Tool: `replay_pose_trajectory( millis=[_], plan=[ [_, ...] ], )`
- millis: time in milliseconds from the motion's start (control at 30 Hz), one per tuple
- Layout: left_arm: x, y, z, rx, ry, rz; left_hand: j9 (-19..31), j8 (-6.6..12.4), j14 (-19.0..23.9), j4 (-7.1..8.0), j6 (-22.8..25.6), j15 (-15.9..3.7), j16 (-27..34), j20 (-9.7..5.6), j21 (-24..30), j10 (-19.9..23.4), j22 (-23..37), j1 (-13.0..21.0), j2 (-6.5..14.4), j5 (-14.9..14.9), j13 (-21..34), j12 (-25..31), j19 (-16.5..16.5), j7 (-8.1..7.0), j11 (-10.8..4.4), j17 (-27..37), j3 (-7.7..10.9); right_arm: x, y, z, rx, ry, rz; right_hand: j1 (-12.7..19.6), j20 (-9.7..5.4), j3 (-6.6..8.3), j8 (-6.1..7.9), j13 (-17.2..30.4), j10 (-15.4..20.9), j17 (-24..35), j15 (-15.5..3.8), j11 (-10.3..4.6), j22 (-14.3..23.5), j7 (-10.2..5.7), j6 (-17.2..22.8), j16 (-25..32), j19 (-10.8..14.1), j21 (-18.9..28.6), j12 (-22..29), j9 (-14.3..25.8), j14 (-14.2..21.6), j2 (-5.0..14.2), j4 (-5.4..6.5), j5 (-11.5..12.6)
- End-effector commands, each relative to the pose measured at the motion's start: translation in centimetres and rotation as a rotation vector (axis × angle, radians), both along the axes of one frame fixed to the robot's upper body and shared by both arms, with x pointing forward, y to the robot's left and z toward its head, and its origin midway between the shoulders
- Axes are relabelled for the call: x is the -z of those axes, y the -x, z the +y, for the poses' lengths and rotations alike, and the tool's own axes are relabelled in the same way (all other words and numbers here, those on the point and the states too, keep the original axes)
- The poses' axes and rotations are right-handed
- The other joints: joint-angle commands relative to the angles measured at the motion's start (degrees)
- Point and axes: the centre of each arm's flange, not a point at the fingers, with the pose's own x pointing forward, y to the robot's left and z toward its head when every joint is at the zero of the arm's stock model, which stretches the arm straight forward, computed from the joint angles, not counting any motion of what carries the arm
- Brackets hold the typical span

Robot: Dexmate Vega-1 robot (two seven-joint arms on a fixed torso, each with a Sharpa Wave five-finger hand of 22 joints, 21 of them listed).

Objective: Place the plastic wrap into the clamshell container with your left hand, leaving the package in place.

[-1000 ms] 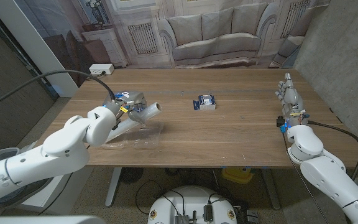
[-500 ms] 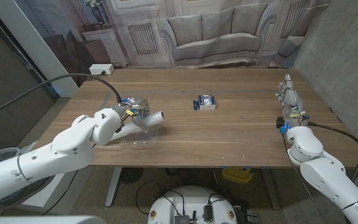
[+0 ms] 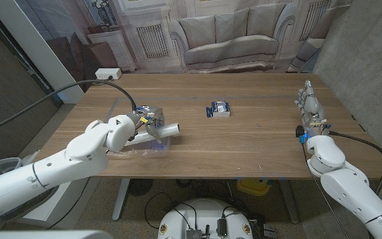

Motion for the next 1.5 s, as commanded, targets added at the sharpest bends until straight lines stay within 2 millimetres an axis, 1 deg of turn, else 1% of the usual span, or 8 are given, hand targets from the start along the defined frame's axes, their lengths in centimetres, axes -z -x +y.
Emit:
replay_pose_trajectory(
  millis=[33, 233, 300, 600, 900, 1100, 1267, 1500],
  plan=[
    [0.3, -0.6, -0.6, -0.003, -0.023, 0.019, 1.5, 1.49, -0.4, 0.40, 1.1, -3.77, -0.3, -1.00, -0.1, -0.3, 0.2, 11.7, 12.2, -0.2, 0.4, -0.2, -0.6, -1.70, -0.17, 0.5, 0.87, -0.1, -0.2, -0.2, -0.007, -0.001, -0.006, 0.1, -0.02, -0.24, 0.20, 0.2, -0.1, 0.1, 0.35, 0.25, 0.3, 0.25, 0.1, 0.2, 0.4, -0.1, 0.1, 0.3, -0.1, 0.29, -0.13, 0.3],
    [0.5, -0.2, -0.9, -0.011, -0.043, 0.018, 0.8, 0.20, -2.9, 0.37, -2.3, -3.62, -1.1, -0.73, -0.5, -3.0, 0.3, 11.9, 12.5, -0.3, 0.6, -2.1, -2.9, -2.42, -0.55, 1.4, 1.30, -0.4, -0.5, -0.2, -0.015, 0.005, -0.008, 0.1, 0.08, -0.27, 0.20, 0.3, -0.2, 0.1, 0.36, 0.41, 0.3, 0.16, 0.1, 0.2, 0.4, -0.2, 0.1, 0.3, -0.1, 0.32, -0.14, 0.3],
    [0.5, 0.0, -1.0, -0.015, -0.048, 0.012, 0.5, -0.85, -5.4, 0.74, -5.1, -3.39, -2.1, -0.27, -0.9, -5.7, 0.3, 11.4, 12.7, -0.4, 0.3, -3.7, -4.6, -3.42, -0.49, 1.7, 1.57, -0.4, -0.5, -0.2, -0.017, 0.006, -0.008, 0.1, 0.09, -0.27, 0.21, 0.3, -0.2, 0.1, 0.47, 0.37, 0.3, 0.19, 0.1, 0.2, 0.4, -0.2, 0.1, 0.3, -0.1, 0.32, -0.15, 0.3],
    [0.8, 0.5, -1.0, -0.034, -0.059, 0.013, 0.2, -4.20, -16.6, 1.89, -11.9, -0.78, -5.6, 1.51, -2.9, -15.1, 0.3, 8.6, 11.9, -0.7, -1.7, -5.7, -12.4, -3.51, -0.24, 1.3, 1.65, -0.6, -0.7, -0.3, -0.022, 0.012, -0.010, 0.1, 0.18, -0.32, 0.20, 0.3, -0.1, 0.1, 0.54, 0.44, 0.3, 0.11, 0.1, 0.2, 0.4, -0.3, 0.1, 0.3, 0.0, 0.33, -0.18, 0.3],
    [1.1, 0.5, -0.9, -0.056, -0.064, 0.035, 0.3, -8.97, -30.4, 2.56, -19.7, 3.18, -6.2, 6.26, -7.5, -27.4, 0.1, 6.0, 11.4, -0.7, -4.2, -5.8, -23.2, -3.71, 1.74, -1.4, 1.65, -0.7, -0.7, -0.3, -0.025, 0.014, -0.011, 0.1, 0.29, -0.35, 0.19, 0.3, -0.1, 0.1, 0.63, 0.40, 0.3, 0.06, 0.0, 0.2, 0.3, -0.3, 0.1, 0.3, 0.0, 0.36, -0.20, 0.3],
    [1.2, 0.6, -1.0, -0.062, -0.073, 0.040, 0.4, -12.79, -38.8, 3.36, -26.0, 5.56, -6.4, 9.04, -10.8, -35.1, 0.0, 3.3, 10.5, -0.8, -6.0, -5.7, -29.4, -4.45, 2.67, -3.5, 0.68, -0.6, -0.7, -0.3, -0.025, 0.012, -0.011, 0.1, 0.37, -0.36, 0.19, 0.3, -0.1, 0.1, 0.73, 0.47, 0.3, 0.06, 0.0, 0.2, 0.3, -0.4, 0.2, 0.3, 0.0, 0.39, -0.22, 0.3],
    [1.2, 0.7, -1.0, -0.061, -0.071, 0.039, 0.5, -14.89, -43.6, 4.03, -31.3, 6.67, -6.3, 10.07, -12.7, -39.7, 0.0, 1.2, 9.9, -0.6, -7.2, -5.5, -32.2, -4.95, 3.70, -4.9, -0.25, -0.6, -0.7, -0.3, -0.024, 0.013, -0.011, 0.1, 0.39, -0.39, 0.19, 0.3, -0.1, 0.1, 0.73, 0.39, 0.3, 0.04, 0.0, 0.2, 0.3, -0.4, 0.1, 0.3, 0.0, 0.40, -0.24, 0.3],
    [1.1, 1.0, -1.0, -0.060, -0.065, 0.043, 0.6, -15.44, -47.3, 4.90, -35.2, 7.36, -6.2, 10.33, -14.3, -43.6, 0.0, -1.3, 8.6, -0.1, -8.3, -5.5, -34.8, -4.24, 3.99, -6.1, -1.73, -0.6, -0.6, -0.3, -0.026, 0.016, -0.013, 0.1, 0.51, -0.42, 0.19, 0.3, -0.1, 0.1, 0.80, 0.36, 0.3, -0.01, 0.0, 0.2, 0.3, -0.4, 0.2, 0.3, 0.0, 0.40, -0.26, 0.3]
  ],
)
